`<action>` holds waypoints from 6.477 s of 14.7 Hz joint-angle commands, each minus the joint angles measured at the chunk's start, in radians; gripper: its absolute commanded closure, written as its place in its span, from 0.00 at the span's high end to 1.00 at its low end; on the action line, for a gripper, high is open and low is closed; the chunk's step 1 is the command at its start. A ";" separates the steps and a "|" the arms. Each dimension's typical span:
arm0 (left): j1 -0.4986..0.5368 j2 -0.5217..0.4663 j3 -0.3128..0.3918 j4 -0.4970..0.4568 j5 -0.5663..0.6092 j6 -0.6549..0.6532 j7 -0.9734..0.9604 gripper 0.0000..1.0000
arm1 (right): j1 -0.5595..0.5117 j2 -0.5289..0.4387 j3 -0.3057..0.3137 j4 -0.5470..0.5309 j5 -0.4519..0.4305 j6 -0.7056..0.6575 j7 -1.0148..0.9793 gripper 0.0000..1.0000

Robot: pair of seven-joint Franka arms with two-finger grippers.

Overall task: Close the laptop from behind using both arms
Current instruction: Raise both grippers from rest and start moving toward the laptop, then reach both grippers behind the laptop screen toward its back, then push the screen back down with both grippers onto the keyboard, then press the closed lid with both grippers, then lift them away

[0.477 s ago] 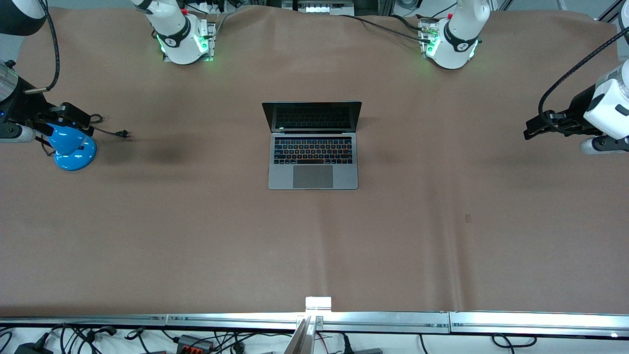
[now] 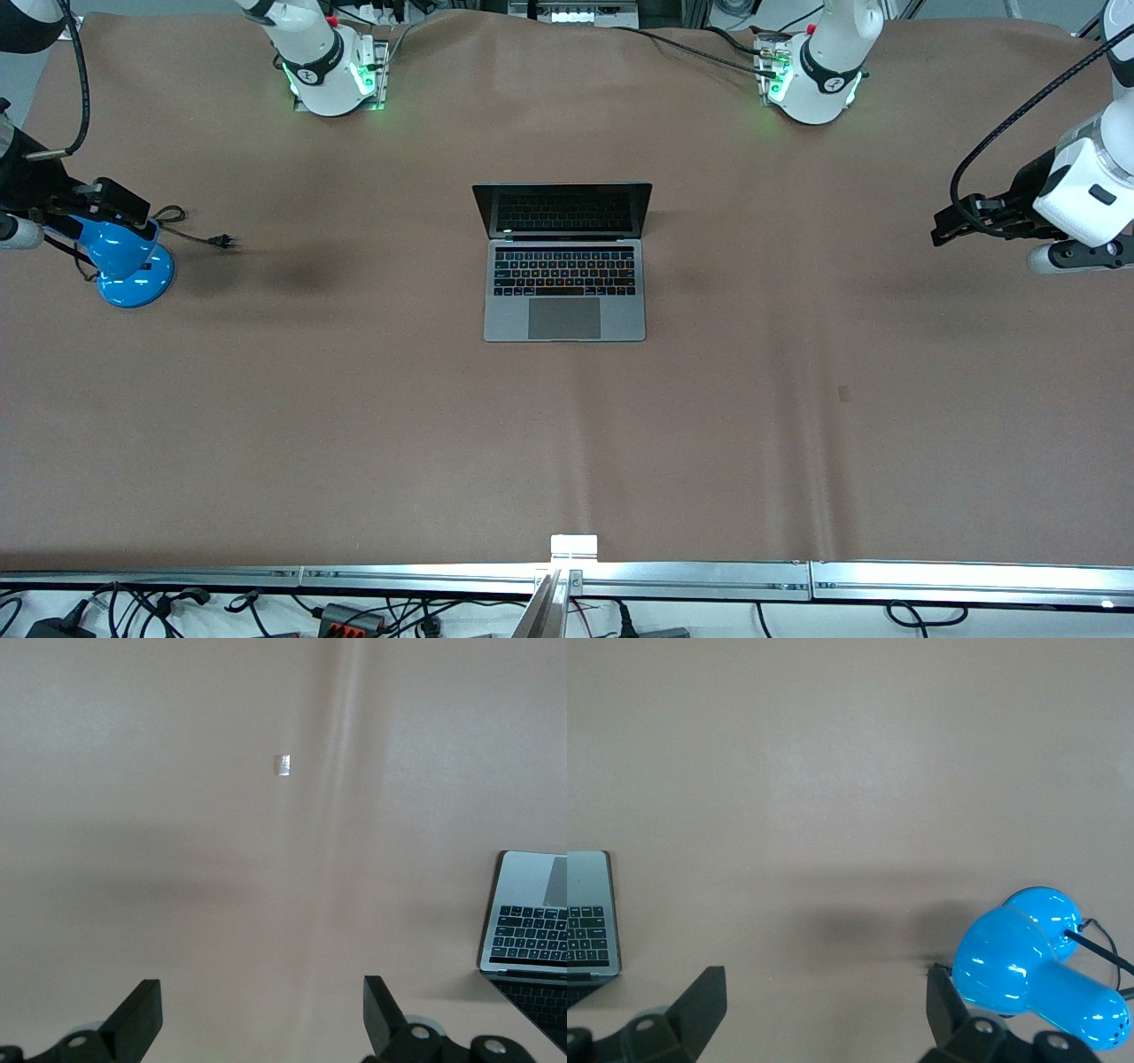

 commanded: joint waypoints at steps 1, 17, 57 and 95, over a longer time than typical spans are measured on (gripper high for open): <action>0.003 -0.023 -0.007 -0.015 0.026 -0.009 -0.023 1.00 | 0.001 -0.004 -0.001 0.006 -0.002 -0.019 -0.008 1.00; -0.011 -0.014 -0.010 -0.005 -0.008 -0.147 0.007 0.01 | 0.035 0.050 0.010 0.006 0.055 -0.108 0.009 0.00; -0.011 0.132 -0.648 -0.549 -0.604 0.681 -0.114 0.00 | 0.711 0.185 0.001 -0.315 0.417 0.285 0.500 0.00; -0.226 0.453 -0.272 -0.125 -0.215 0.550 -0.200 0.00 | 0.664 0.763 -0.039 0.138 0.336 0.397 0.514 0.00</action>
